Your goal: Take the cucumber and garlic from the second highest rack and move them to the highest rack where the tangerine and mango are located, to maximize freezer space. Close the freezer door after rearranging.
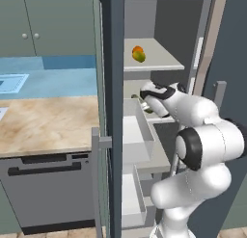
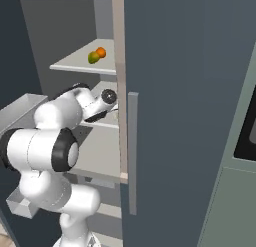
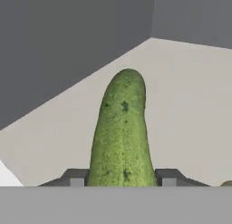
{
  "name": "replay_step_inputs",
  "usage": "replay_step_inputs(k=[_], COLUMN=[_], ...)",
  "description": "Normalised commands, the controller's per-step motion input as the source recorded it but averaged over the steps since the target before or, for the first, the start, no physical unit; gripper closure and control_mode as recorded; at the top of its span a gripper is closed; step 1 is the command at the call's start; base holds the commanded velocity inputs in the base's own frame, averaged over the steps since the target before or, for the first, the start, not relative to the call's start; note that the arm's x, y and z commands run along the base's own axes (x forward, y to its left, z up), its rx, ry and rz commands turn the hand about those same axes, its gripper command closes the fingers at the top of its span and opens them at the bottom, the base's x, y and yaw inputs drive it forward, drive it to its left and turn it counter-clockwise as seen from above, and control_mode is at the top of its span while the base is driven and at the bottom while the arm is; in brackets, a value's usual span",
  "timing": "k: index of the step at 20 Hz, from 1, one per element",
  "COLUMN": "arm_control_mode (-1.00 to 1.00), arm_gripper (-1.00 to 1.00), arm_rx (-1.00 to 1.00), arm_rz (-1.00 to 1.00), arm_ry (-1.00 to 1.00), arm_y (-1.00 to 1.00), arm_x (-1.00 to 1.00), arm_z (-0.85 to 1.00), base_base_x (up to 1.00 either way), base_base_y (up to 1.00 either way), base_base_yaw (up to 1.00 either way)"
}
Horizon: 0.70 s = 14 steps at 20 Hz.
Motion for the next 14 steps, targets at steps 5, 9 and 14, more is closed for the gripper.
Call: replay_step_inputs(k=[5, 9, 14], arm_control_mode=[-1.00, -1.00, -1.00], arm_gripper=[1.00, 1.00, 1.00], arm_rx=[-0.03, -0.01, -0.07], arm_rz=[-0.08, -0.10, -0.09], arm_ry=[-0.23, -0.12, 0.00], arm_y=[0.00, -0.05, -0.17], arm_x=[-1.00, -0.69, -0.73], arm_z=[0.45, 0.89, 0.83], base_base_x=[0.00, 0.00, 0.00], base_base_y=[0.00, 0.00, 0.00], base_base_yaw=[0.00, 0.00, 0.00])
